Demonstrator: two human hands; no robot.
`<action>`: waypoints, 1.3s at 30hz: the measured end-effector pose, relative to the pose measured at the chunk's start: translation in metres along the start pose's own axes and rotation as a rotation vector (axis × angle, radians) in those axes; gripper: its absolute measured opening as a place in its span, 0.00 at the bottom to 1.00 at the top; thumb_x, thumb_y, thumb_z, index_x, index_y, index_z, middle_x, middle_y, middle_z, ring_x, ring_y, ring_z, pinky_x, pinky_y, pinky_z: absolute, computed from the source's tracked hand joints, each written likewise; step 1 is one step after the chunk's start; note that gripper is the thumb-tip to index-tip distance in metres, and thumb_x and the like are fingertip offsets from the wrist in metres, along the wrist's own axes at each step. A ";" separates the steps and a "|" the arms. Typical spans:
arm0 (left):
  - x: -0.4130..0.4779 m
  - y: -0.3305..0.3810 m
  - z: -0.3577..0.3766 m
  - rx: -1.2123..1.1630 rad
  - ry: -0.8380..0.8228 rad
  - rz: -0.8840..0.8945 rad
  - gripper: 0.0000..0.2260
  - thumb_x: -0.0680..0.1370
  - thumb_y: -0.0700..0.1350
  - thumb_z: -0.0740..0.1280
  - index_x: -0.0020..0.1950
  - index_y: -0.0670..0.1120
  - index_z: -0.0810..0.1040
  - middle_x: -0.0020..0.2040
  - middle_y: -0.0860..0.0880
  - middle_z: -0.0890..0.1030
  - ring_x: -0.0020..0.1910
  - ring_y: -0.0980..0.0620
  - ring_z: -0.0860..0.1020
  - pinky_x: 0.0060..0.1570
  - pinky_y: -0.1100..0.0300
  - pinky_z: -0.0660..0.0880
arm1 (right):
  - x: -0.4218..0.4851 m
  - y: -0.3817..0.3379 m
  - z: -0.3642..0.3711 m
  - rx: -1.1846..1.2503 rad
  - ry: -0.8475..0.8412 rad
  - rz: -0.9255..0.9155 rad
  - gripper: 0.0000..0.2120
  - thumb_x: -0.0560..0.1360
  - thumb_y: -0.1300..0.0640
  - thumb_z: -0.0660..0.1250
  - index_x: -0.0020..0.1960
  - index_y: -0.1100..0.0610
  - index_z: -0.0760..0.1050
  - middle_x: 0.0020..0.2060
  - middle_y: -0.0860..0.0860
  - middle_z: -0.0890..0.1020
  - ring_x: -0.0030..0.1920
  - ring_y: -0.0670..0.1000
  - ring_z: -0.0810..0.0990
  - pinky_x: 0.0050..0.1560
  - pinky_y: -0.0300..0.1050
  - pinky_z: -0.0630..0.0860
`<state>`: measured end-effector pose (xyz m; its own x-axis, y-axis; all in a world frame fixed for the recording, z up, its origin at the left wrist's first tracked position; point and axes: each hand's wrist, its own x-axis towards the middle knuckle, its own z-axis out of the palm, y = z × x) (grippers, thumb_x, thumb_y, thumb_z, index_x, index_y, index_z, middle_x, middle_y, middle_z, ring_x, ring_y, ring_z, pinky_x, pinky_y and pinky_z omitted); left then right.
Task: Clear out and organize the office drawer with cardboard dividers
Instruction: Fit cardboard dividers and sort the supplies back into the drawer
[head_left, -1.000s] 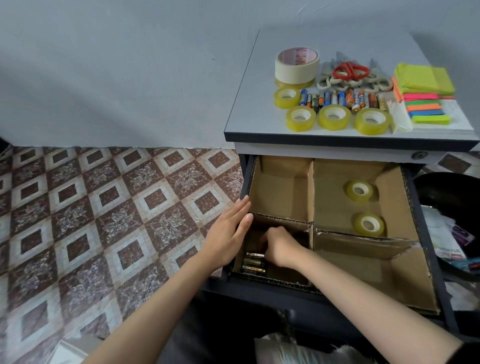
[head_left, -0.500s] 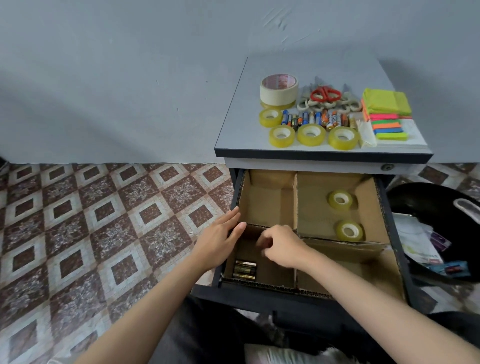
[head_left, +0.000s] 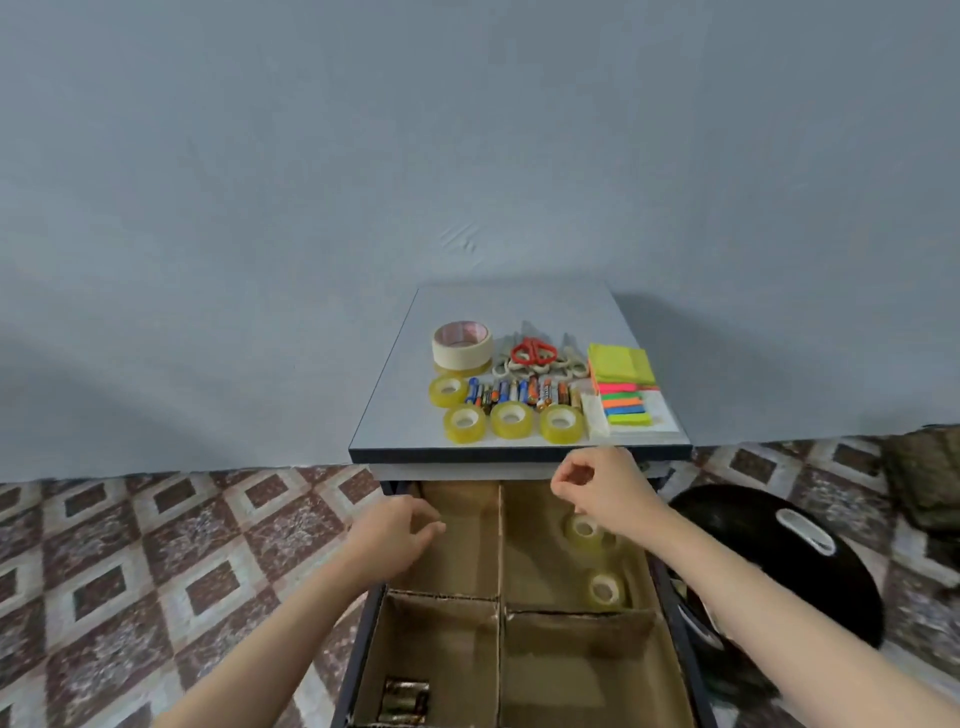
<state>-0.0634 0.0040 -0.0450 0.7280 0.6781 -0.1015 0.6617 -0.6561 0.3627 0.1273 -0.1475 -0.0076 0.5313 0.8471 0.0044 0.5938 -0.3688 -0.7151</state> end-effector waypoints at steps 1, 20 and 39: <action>0.006 0.008 -0.007 -0.014 0.022 0.026 0.12 0.79 0.52 0.63 0.59 0.50 0.78 0.58 0.54 0.80 0.54 0.58 0.76 0.56 0.63 0.74 | 0.005 0.001 -0.009 -0.016 0.018 -0.001 0.07 0.74 0.60 0.68 0.38 0.52 0.77 0.35 0.45 0.79 0.36 0.43 0.76 0.37 0.33 0.71; 0.157 0.108 -0.059 0.038 0.045 0.304 0.15 0.77 0.44 0.66 0.64 0.48 0.76 0.63 0.49 0.77 0.61 0.51 0.75 0.60 0.57 0.72 | 0.130 0.003 -0.058 -0.499 -0.146 -0.007 0.19 0.73 0.65 0.62 0.64 0.58 0.73 0.58 0.57 0.77 0.58 0.57 0.75 0.51 0.47 0.73; 0.186 0.113 -0.042 0.192 -0.024 0.369 0.27 0.74 0.42 0.69 0.72 0.50 0.66 0.68 0.46 0.70 0.65 0.47 0.68 0.62 0.55 0.67 | 0.136 0.026 -0.045 -0.374 -0.015 -0.046 0.26 0.70 0.64 0.67 0.67 0.52 0.69 0.60 0.52 0.77 0.57 0.55 0.76 0.52 0.49 0.76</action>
<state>0.1394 0.0699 0.0160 0.9251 0.3792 -0.0193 0.3752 -0.9053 0.1993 0.2426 -0.0588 0.0062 0.4913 0.8708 0.0181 0.7981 -0.4417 -0.4098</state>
